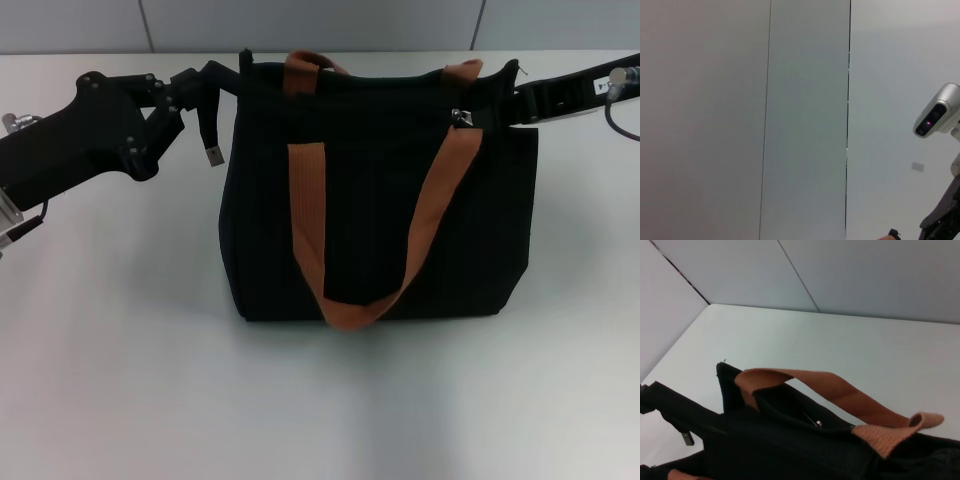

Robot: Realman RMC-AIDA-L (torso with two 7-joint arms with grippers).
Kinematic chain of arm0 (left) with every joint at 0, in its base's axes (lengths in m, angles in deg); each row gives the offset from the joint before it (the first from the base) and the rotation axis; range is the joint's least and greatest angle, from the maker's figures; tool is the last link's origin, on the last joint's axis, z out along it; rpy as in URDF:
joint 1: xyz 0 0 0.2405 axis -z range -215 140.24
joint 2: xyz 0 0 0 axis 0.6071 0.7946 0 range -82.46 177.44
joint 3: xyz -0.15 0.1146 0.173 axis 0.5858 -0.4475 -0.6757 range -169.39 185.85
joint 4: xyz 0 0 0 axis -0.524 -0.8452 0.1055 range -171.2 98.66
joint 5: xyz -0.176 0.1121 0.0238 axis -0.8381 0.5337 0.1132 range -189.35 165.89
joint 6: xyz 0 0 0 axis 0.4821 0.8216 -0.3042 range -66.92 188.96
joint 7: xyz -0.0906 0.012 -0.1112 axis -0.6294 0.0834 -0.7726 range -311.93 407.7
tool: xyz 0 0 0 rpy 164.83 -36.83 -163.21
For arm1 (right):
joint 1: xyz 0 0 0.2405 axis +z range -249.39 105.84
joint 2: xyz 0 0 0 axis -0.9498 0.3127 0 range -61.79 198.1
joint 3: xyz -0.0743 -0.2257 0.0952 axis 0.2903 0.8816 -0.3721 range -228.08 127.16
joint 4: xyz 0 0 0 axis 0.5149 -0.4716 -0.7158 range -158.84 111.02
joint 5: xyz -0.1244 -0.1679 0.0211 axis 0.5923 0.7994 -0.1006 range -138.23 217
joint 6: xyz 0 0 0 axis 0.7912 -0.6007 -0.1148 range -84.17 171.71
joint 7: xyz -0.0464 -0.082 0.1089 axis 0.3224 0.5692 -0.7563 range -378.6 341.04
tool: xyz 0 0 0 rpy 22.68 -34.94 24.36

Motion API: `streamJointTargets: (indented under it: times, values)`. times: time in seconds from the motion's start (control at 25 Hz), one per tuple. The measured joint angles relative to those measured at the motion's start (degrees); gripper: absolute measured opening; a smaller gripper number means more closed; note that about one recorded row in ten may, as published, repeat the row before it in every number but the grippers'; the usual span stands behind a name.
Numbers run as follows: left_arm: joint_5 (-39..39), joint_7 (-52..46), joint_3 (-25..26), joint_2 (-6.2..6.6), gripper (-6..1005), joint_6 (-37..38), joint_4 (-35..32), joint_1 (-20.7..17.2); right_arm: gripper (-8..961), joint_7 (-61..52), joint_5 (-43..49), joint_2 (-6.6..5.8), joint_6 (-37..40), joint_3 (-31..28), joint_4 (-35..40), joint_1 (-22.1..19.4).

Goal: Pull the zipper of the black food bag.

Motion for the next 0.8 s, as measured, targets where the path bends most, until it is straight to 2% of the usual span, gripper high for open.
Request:
streamJointTargets:
  times: [0.32, 0.52, 0.56, 0.6, 0.76, 0.8]
  values:
    - [-0.02, 0.00, 0.03, 0.03, 26, 0.00, -0.01, -0.16, -1, 1.60, -2.84, 0.01, 0.33, -2.06, -0.29, -0.34]
    - [-0.03, 0.00, -0.23, 0.01, 26, 0.03, 0.00, -0.19, 1, 5.66, -10.35, -0.09, 0.50, -5.27, -1.79, -1.67]
    - [-0.03, 0.00, -0.27, 0.00, 26, 0.04, 0.00, -0.19, 2, 8.52, -14.63, -0.21, 0.51, -6.77, -3.28, -2.43]
    - [-0.03, 0.00, -0.27, 0.00, 26, 0.04, 0.00, -0.19, 34, 8.52, -14.63, -0.21, 0.51, -6.77, -3.28, -2.43]
    - [-0.04, 0.00, -0.06, -0.19, 27, 0.07, 0.02, -0.28, 163, 16.18, -23.86, -0.53, 0.57, -9.81, -7.14, -4.45]
    - [-0.04, 0.00, -0.06, -0.22, 27, 0.07, 0.06, -0.28, 242, 18.21, -25.83, -0.70, 0.57, -10.15, -8.30, -4.87]
